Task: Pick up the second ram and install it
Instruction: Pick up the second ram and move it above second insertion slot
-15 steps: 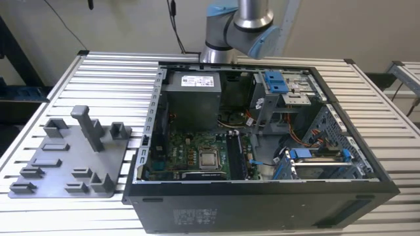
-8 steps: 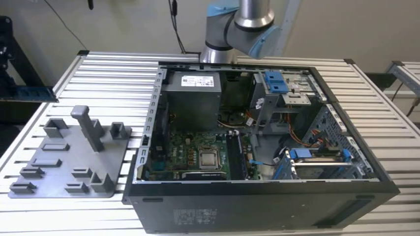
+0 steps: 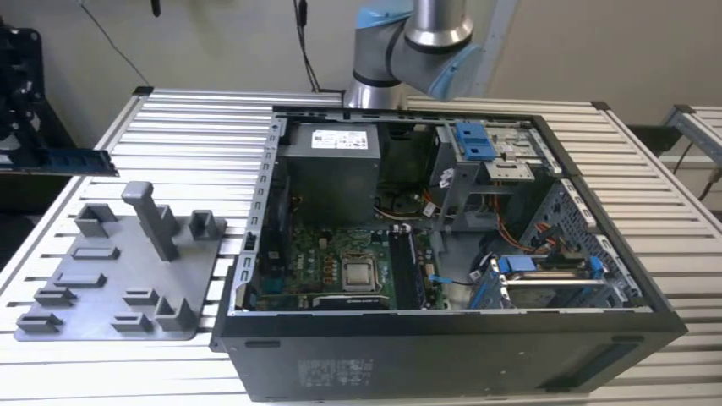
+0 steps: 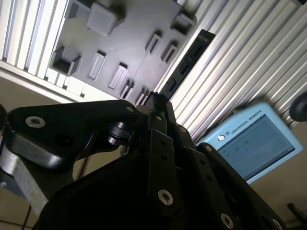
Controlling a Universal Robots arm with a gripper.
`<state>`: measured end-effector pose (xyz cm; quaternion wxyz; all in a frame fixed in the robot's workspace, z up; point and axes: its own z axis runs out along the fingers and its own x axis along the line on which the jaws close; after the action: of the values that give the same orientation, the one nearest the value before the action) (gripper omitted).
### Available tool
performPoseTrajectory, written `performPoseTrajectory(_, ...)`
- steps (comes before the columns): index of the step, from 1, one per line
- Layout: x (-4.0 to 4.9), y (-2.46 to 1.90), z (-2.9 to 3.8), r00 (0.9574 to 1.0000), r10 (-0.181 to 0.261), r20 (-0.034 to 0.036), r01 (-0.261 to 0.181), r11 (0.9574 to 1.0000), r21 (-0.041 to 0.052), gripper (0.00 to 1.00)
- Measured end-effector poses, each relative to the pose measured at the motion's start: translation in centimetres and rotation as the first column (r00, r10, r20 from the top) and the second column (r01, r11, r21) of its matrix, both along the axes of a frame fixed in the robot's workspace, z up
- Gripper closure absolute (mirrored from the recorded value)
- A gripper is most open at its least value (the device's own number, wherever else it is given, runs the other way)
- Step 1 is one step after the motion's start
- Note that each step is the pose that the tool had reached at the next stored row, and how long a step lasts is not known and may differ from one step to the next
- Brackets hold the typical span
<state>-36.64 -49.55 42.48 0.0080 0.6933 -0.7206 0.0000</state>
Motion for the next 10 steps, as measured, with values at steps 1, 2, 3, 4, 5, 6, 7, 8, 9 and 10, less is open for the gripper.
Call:
performPoseTrajectory(1,0.19,0.0,0.0,1.0,0.0,0.0,0.0,1.0,0.0001,0.86)
performPoseTrajectory(2,0.42,0.0,0.0,1.0,0.0,-0.0001,0.0,1.0,0.0,0.86)
performPoseTrajectory(3,0.63,0.0,0.0,1.0,0.0,-0.0001,0.0,1.0,0.0,0.86)
performPoseTrajectory(4,0.85,0.0,0.01,1.0,0.0,-0.0002,0.0,1.0,-0.0001,0.86)
performPoseTrajectory(5,1.08,0.0,0.0,1.0,0.0,-0.0001,0.0,1.0,0.0,0.86)
performPoseTrajectory(6,1.29,0.0,0.0,1.0,0.0,-0.0001,0.0,1.0,0.0,0.86)
performPoseTrajectory(7,1.51,0.0,0.0,1.0,0.0,-0.0002,0.0,1.0,0.0,0.86)
performPoseTrajectory(8,1.76,0.0,0.0,1.0,0.0,-0.0002,0.0,1.0,0.0,0.86)
performPoseTrajectory(9,1.99,0.0,0.0,1.0,0.0,-0.0002,0.0,1.0,0.0,0.86)
performPoseTrajectory(10,2.22,0.0,0.0,1.0,0.0,-0.0003,0.0,1.0,0.0,0.86)
